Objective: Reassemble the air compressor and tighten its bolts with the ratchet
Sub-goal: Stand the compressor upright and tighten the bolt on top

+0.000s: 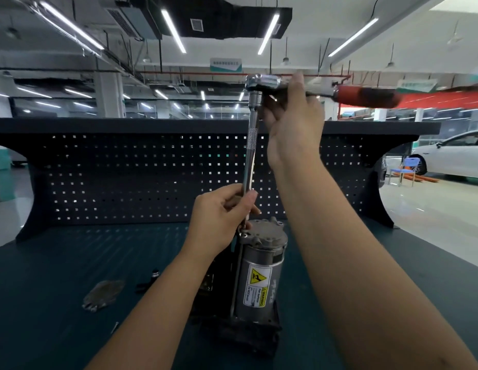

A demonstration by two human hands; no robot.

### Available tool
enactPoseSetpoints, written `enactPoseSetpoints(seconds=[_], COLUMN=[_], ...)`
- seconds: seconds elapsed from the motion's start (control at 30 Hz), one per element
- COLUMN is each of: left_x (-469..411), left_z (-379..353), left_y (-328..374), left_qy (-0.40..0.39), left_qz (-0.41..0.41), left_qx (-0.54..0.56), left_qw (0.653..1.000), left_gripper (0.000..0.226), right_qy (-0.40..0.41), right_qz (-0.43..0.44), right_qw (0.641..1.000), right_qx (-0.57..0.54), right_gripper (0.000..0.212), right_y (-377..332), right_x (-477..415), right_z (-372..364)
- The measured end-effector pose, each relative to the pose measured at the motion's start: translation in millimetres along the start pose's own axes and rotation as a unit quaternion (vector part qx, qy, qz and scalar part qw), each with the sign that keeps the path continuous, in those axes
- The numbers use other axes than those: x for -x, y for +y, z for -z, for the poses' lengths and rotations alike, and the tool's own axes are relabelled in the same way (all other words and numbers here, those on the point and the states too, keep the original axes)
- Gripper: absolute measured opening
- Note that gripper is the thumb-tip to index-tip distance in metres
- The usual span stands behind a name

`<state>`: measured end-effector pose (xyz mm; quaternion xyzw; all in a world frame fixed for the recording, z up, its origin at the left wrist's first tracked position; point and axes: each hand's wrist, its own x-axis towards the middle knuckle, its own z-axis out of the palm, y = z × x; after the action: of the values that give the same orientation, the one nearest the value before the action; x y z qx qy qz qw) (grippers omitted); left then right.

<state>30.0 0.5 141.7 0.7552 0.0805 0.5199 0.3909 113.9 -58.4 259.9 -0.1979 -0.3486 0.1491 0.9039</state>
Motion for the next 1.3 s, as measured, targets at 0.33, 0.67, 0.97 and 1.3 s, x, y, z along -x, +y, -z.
enactPoseSetpoints(seconds=[0.33,0.67,0.97,1.3], left_x=[1.3,2.2,2.7,-0.9], left_z=[-1.4,-2.6,-0.2,-1.2], left_y=[-2.4,-1.0,0.8,-3.3], left_qy=[0.038,0.002,0.002,0.026], left_qz=[-0.005,-0.003,-0.004,0.027], left_qx=[0.017,0.022,0.031,0.025], left_qw=[0.999,1.000,1.000,0.999], left_gripper=[0.011,0.018,0.010,0.022], right_qy=[-0.068,-0.023,-0.040,-0.026], right_qz=[0.330,0.148,-0.072,0.308], right_qw=[0.919,0.987,0.994,0.916], right_qx=[0.205,0.065,-0.074,0.257], right_gripper=[0.016,0.010,0.013,0.019], right_y=[2.2,2.5,-3.4,2.0], right_x=[14.5,9.0,3.1,9.9], right_z=[6.9,7.6,0.3,8.6])
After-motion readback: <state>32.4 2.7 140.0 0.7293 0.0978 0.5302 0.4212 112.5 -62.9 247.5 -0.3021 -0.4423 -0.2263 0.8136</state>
